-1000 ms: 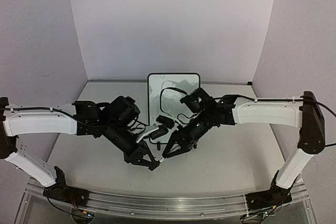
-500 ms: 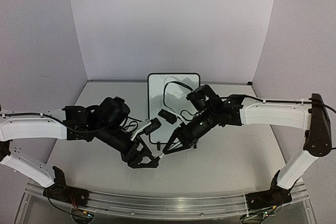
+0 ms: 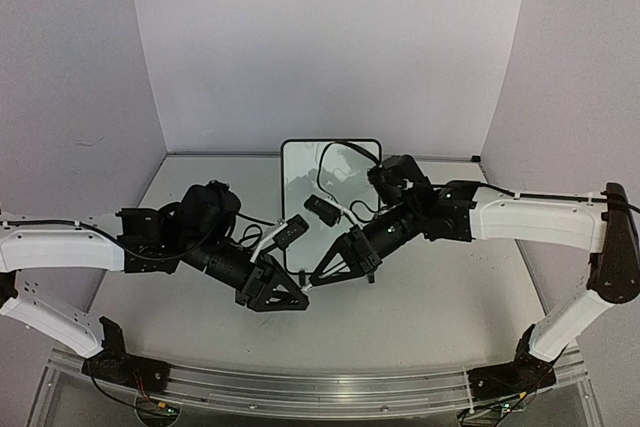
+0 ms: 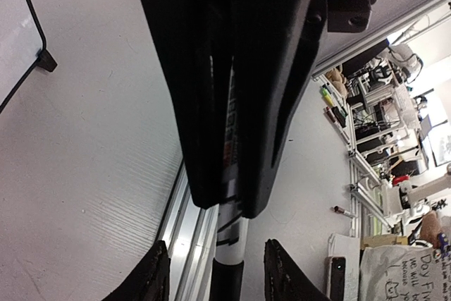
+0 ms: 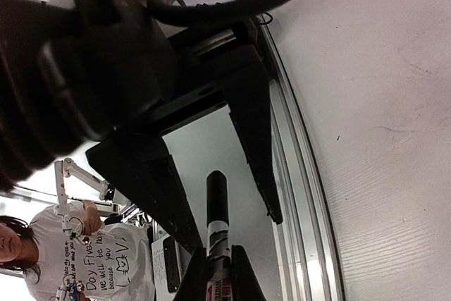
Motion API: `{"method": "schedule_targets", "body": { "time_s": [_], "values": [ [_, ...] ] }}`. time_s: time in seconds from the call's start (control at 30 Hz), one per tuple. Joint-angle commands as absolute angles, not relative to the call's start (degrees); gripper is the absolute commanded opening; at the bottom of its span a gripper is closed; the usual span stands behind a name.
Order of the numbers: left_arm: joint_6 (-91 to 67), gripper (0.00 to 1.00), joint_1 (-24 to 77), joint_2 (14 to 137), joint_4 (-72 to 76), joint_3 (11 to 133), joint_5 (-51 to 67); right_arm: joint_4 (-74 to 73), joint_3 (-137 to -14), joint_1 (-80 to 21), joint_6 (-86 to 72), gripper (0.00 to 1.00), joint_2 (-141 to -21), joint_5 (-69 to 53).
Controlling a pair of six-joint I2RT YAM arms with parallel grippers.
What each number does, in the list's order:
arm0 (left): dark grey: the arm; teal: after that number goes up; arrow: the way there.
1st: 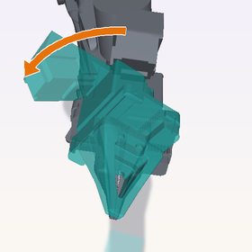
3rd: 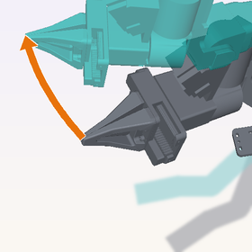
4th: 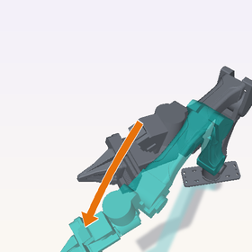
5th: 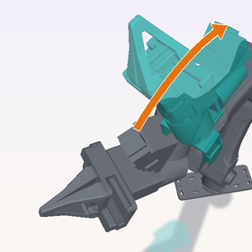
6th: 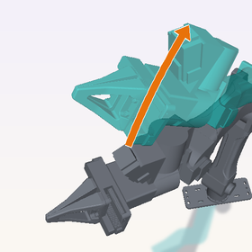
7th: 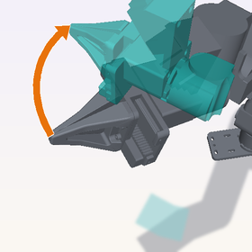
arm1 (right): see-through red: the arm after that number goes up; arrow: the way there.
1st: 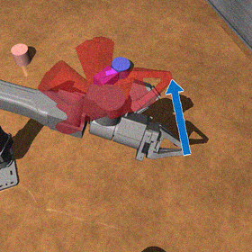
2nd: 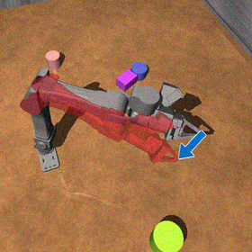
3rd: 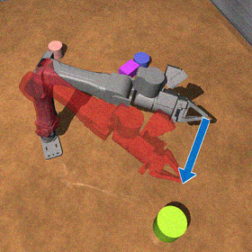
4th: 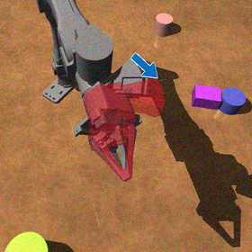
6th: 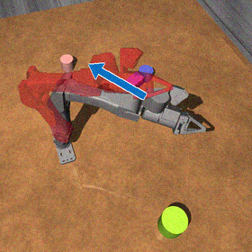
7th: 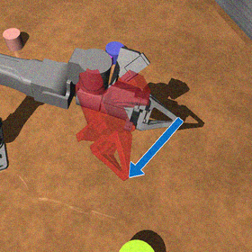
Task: Write a sentence on the whiteboard
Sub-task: Open the pen cap from the whiteboard marker.
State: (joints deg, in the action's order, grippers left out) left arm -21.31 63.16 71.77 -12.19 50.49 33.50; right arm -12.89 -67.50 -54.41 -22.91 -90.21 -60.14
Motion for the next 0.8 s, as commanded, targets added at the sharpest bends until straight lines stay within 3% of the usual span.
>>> {"method": "schedule_targets", "body": {
  "time_s": [0.0,0.33,0.5,0.7,0.77],
  "values": [
    [-22.3,0.35,63.1,70.7,-8.9,50.0,35.8,-10.9,-66.7,-54.7,-22.9,0.0,-88.5,-61.4],
    [-22.2,0.34,63.1,68.7,-12.9,49.7,36.6,-11.0,-66.2,-54.7,-22.7,0.0,-87.0,-60.7],
    [-22.0,0.28,63.1,69.0,-14.0,49.7,37.1,-11.1,-66.2,-54.7,-22.8,0.0,-86.6,-60.6],
    [-21.8,0.02,63.1,69.0,-14.0,49.4,37.2,-11.1,-65.9,-54.7,-22.8,0.0,-86.0,-60.3],
    [-21.8,0.0,63.1,68.9,-14.0,49.1,37.1,-11.1,-65.7,-54.7,-22.6,0.0,-85.8,-60.1]
  ]
}}
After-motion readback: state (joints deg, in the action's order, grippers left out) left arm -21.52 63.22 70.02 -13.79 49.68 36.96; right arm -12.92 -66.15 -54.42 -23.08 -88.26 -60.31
